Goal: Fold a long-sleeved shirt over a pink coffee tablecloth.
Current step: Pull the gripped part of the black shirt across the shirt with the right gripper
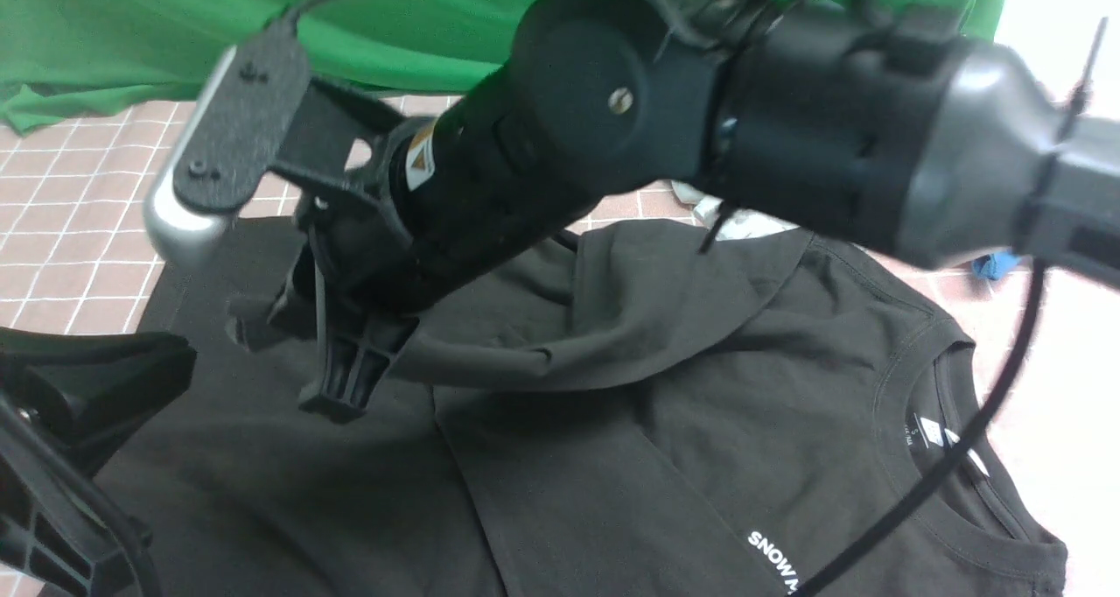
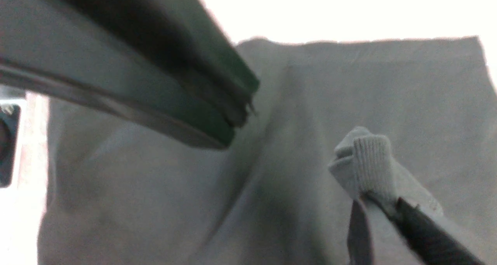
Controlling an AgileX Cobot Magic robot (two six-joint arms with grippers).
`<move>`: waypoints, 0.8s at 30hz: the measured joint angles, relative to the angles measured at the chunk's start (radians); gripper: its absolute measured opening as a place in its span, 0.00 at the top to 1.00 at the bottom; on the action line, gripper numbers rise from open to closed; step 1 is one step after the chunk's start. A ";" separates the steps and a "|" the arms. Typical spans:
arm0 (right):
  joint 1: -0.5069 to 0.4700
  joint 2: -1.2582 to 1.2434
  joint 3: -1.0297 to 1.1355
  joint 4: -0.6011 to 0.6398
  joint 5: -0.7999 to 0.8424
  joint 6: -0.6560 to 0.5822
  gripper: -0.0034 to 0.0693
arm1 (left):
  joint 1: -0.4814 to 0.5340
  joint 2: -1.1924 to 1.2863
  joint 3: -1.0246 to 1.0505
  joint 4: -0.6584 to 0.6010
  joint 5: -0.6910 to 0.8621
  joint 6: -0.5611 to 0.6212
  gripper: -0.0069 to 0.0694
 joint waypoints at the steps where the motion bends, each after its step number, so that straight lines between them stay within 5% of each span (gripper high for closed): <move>1: 0.000 -0.009 0.000 0.000 0.000 -0.001 0.86 | 0.000 -0.001 0.000 0.001 0.000 0.000 0.89; 24: 0.000 0.057 0.000 0.154 0.073 -0.034 0.82 | 0.000 -0.002 0.000 0.024 -0.018 -0.001 0.89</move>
